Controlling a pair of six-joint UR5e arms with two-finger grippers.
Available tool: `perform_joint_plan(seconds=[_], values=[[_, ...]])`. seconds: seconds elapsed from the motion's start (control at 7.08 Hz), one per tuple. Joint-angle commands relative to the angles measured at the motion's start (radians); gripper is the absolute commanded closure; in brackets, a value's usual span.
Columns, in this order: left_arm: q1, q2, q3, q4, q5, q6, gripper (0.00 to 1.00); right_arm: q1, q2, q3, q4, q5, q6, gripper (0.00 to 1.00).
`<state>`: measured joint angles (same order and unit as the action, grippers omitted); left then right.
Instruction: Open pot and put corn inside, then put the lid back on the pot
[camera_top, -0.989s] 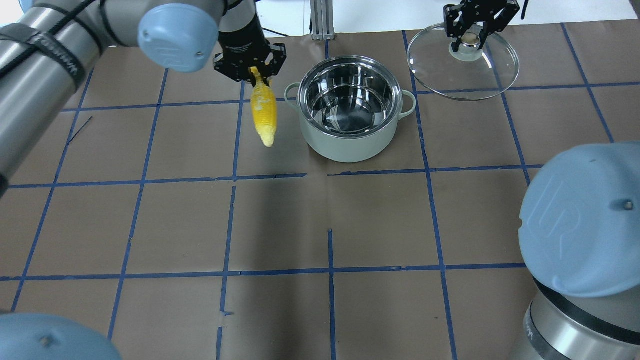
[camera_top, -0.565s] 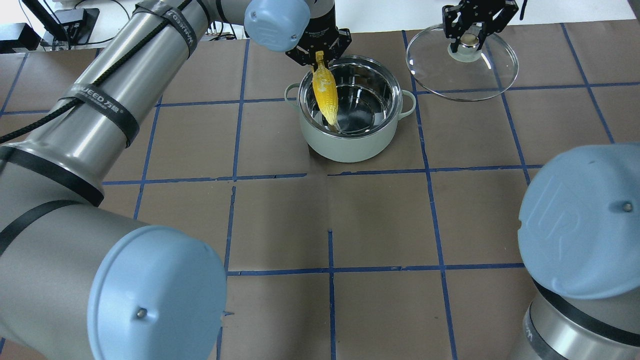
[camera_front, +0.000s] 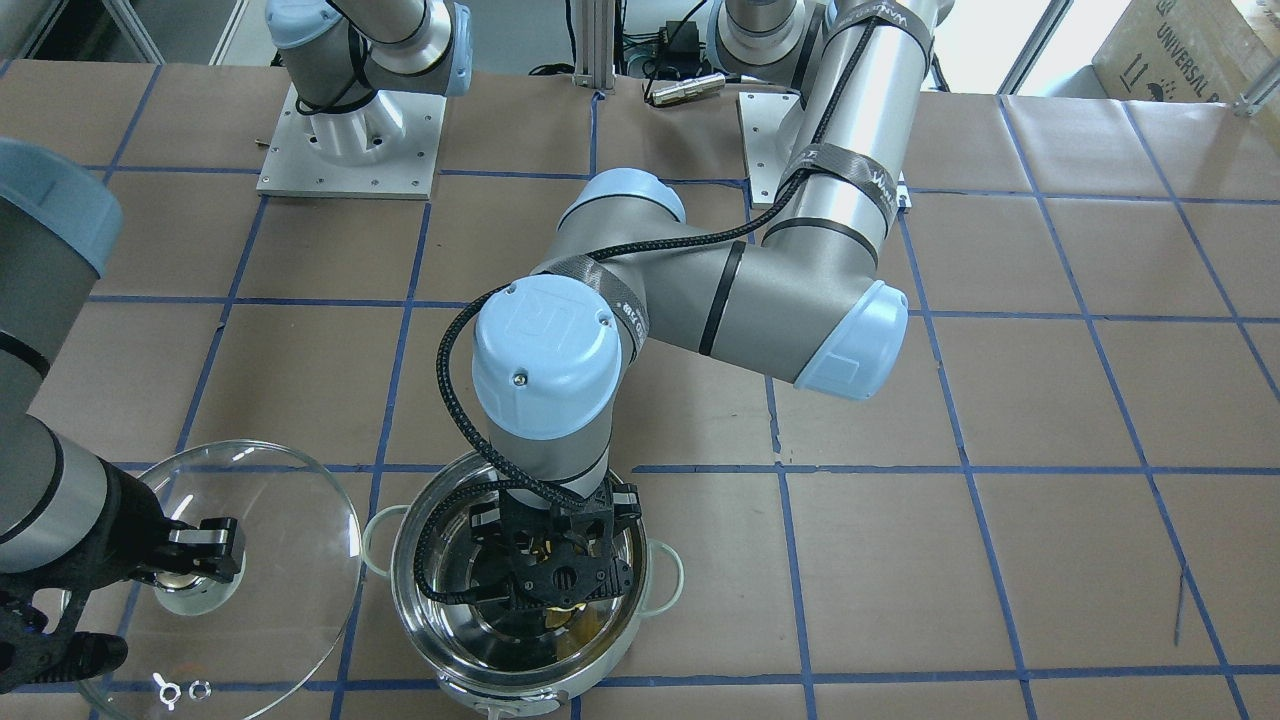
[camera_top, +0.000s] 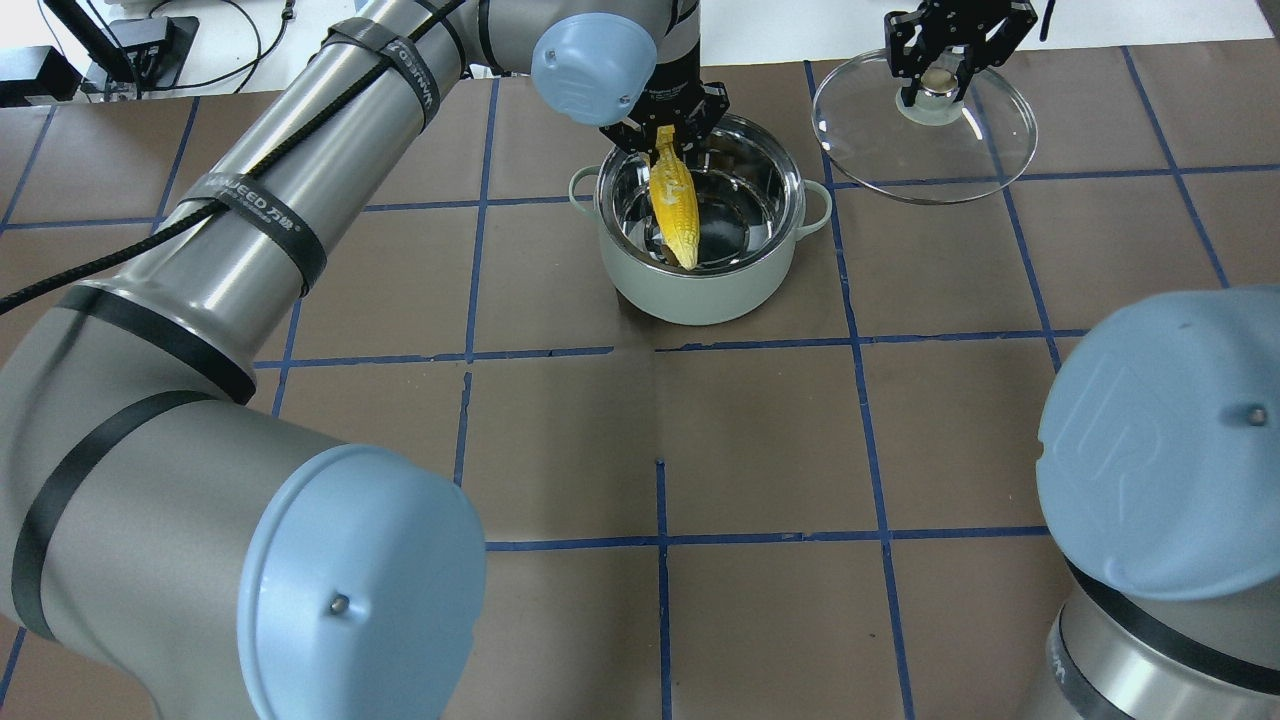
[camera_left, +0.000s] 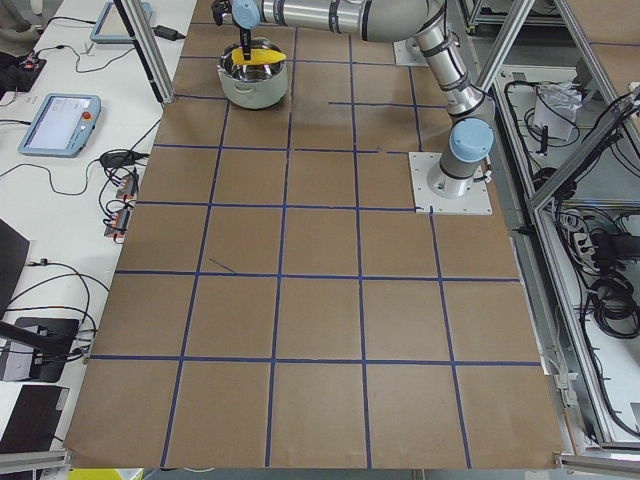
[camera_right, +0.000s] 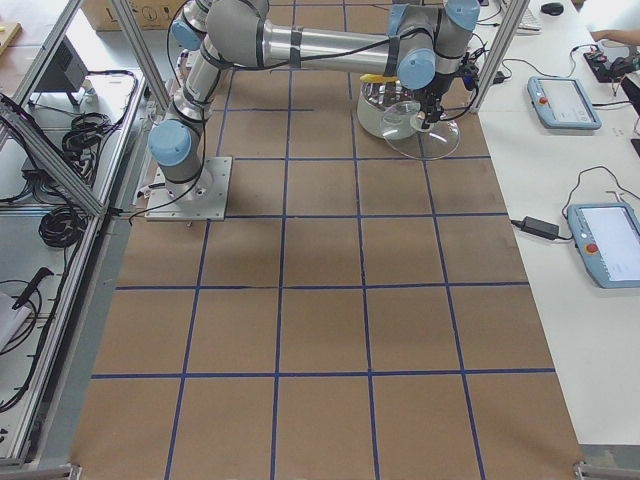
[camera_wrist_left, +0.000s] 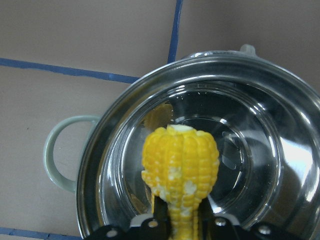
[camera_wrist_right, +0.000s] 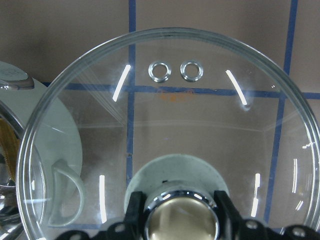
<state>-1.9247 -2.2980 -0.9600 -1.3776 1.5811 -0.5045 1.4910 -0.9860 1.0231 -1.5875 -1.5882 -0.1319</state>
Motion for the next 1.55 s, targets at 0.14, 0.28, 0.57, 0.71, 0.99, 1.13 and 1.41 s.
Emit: perform_joint_plan(seconds=[0.14,0.28,0.57,0.71,0.99,1.13,1.41], values=[[-0.026,-0.03,0.004,0.003,-0.006,-0.095,0.0,0.0,0.0,-0.002,0.004,-0.004,0.002,0.81],[-0.028,-0.031,0.006,0.005,-0.006,-0.088,0.0,0.0,0.0,-0.002,0.004,-0.004,0.002,0.81],[-0.01,0.009,-0.02,-0.01,-0.009,0.232,0.08,0.0,-0.002,-0.005,0.006,-0.004,0.002,0.81],[0.03,0.052,-0.038,-0.023,-0.013,0.318,0.06,0.002,-0.003,-0.005,0.01,-0.004,0.003,0.81],[0.117,0.174,-0.174,-0.031,-0.021,0.423,0.0,0.03,-0.031,-0.009,0.064,-0.006,0.056,0.81],[0.165,0.262,-0.28,-0.028,-0.024,0.438,0.0,0.06,-0.042,-0.003,0.069,-0.009,0.105,0.81],[0.248,0.444,-0.469,-0.023,-0.07,0.509,0.0,0.141,-0.043,-0.002,0.067,0.005,0.167,0.81]])
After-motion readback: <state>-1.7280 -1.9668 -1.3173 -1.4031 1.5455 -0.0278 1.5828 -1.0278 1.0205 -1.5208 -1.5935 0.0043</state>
